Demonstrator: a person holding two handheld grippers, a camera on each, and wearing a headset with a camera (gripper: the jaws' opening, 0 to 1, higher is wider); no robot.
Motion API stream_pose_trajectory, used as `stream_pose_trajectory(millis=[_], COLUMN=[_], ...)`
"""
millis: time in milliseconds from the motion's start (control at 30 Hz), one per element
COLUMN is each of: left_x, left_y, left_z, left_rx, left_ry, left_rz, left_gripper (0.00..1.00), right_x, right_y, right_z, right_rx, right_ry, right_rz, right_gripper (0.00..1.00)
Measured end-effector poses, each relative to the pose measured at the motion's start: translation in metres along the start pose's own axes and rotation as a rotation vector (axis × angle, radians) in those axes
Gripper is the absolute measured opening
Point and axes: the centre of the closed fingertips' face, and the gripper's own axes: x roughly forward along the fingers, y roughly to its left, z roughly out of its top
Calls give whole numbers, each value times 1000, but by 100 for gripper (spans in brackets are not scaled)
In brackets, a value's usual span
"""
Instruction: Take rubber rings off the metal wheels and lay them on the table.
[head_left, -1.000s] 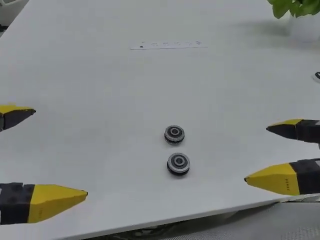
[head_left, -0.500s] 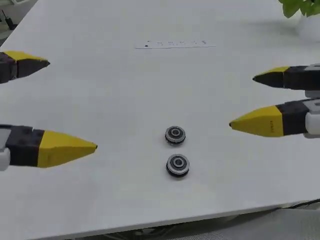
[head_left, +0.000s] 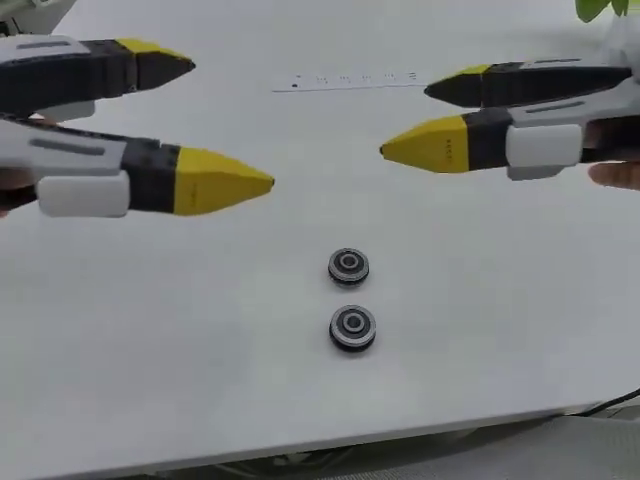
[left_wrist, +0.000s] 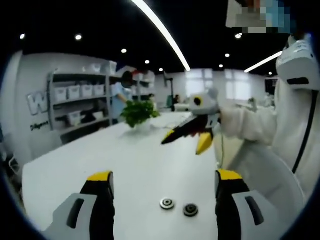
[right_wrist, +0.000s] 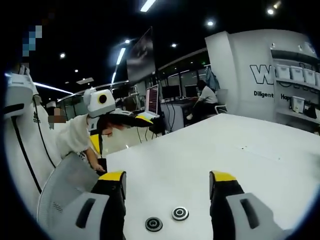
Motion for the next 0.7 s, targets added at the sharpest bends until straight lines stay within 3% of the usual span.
stream_pose_trajectory(millis=[133, 233, 333, 433, 567, 700], left_x=[21, 33, 43, 50, 56, 58], left_y=[-10, -16, -22, -26, -28, -31], left_z=[-6, -22, -41, -54, -70, -84], left_rx=[-17, 11, 32, 12, 7, -11], left_ry=[-39, -26, -5, 8, 42, 54], left_rz=[-75, -94, -97, -111, -104, -122], left_gripper=[73, 66, 71, 69, 73, 60], right_x=[11, 17, 22, 25, 28, 27], right_y=[0, 4, 9, 13, 18, 21], right_z=[-13, -26, -43, -60, -71, -86], right_rx=[18, 31, 31, -3, -16, -19], right_ry=[-18, -29, -1, 63, 89, 116], right_rz=[28, 68, 108, 133, 161, 180], right_gripper=[63, 61, 55, 50, 46, 41])
